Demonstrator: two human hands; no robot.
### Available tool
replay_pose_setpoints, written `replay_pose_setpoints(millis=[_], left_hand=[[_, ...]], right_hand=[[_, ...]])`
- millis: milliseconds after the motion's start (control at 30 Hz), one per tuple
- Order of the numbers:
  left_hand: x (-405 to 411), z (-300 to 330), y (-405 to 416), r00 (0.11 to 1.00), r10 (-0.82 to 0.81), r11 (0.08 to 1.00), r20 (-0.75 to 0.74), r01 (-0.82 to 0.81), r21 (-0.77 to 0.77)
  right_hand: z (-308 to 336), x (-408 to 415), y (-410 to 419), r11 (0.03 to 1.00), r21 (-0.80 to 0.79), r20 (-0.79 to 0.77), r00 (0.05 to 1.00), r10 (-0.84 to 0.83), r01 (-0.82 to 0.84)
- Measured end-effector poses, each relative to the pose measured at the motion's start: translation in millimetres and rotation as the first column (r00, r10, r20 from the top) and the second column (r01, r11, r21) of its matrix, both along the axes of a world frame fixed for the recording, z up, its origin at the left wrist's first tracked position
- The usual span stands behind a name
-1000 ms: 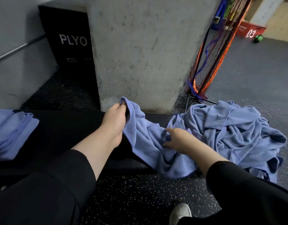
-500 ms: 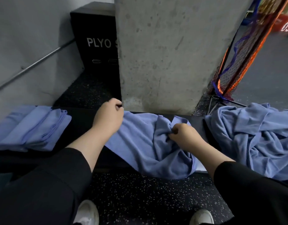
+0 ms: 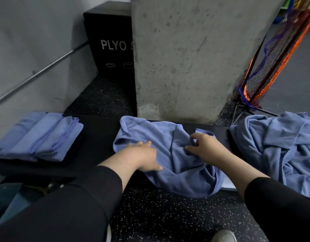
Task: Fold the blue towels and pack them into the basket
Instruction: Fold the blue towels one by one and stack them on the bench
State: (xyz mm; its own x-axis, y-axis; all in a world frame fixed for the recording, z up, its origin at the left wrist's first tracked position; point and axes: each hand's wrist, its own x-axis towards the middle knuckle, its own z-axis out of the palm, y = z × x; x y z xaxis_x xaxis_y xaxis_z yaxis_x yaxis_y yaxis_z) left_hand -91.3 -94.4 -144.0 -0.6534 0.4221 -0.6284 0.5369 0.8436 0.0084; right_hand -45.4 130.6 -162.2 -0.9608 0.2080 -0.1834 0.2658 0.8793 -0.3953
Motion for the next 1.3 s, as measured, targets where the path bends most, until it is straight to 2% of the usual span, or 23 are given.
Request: replay_pose_setpoints(millis=[200, 300, 367, 433, 500, 600, 667, 733, 833, 1067, 1167, 1300], left_hand=[[-11.8, -20.0, 3.7, 0.950, 0.080, 0.977, -0.302, -0.014, 0.214], [-16.3, -21.9, 4.2, 0.922, 0.051, 0.980, -0.385, 0.027, 0.195], [-23.4, -24.9, 7.6, 0.895, 0.098, 0.980, -0.435, -0.011, 0.199], [-34.2, -19.4, 11.3, 0.890, 0.306, 0.927, -0.337, -0.198, 0.318], [-41.7, -9.6, 12.6, 0.855, 0.483, 0.812, -0.191, -0.355, 0.463], [-38.0, -4.5, 9.5, 0.845, 0.504, 0.707, -0.179, -0.285, 0.648], [-29.4, 0.0, 6.5, 0.851, 0.463, 0.766, -0.248, -0.244, 0.595], [-28.2, 2.5, 6.7, 0.837, 0.423, 0.864, -0.347, -0.258, 0.432], [-23.9, 6.4, 6.6, 0.884, 0.362, 0.926, -0.296, -0.302, 0.228], [-26.1, -21.7, 8.6, 0.946, 0.200, 0.937, -0.255, -0.110, 0.331], [-31.9, -31.1, 12.5, 0.979, 0.159, 0.946, -0.127, -0.114, 0.302], [-36.1, -35.2, 14.2, 0.956, 0.261, 0.899, -0.132, -0.190, 0.395]], right_hand=[[2.7, 0.8, 2.3, 1.000, 0.000, -0.030, 0.999, -0.018, 0.018], [5.7, -0.4, 0.5, 0.999, -0.032, -0.081, 0.996, -0.043, 0.041], [8.6, -2.4, -1.2, 0.996, -0.065, -0.116, 0.991, -0.065, 0.058], [11.2, -5.0, -2.1, 0.985, -0.150, -0.154, 0.983, -0.104, 0.080], [15.0, -6.2, -2.8, 0.954, -0.285, -0.175, 0.973, -0.151, 0.097], [17.8, -6.1, -2.7, 0.869, -0.481, -0.173, 0.959, -0.224, 0.116], [18.5, -6.1, -1.8, 0.839, -0.530, -0.160, 0.958, -0.238, 0.120], [18.5, -6.7, 0.0, 0.816, -0.561, -0.140, 0.956, -0.258, 0.138], [18.8, -8.1, 2.6, 0.800, -0.579, -0.143, 0.947, -0.286, 0.154], [17.0, -4.8, 2.4, 0.837, -0.531, -0.090, 0.973, -0.213, 0.134], [15.4, -4.4, 4.5, 0.842, -0.523, -0.083, 0.975, -0.207, 0.134], [13.2, -3.9, 5.2, 0.840, -0.527, -0.098, 0.971, -0.216, 0.134]])
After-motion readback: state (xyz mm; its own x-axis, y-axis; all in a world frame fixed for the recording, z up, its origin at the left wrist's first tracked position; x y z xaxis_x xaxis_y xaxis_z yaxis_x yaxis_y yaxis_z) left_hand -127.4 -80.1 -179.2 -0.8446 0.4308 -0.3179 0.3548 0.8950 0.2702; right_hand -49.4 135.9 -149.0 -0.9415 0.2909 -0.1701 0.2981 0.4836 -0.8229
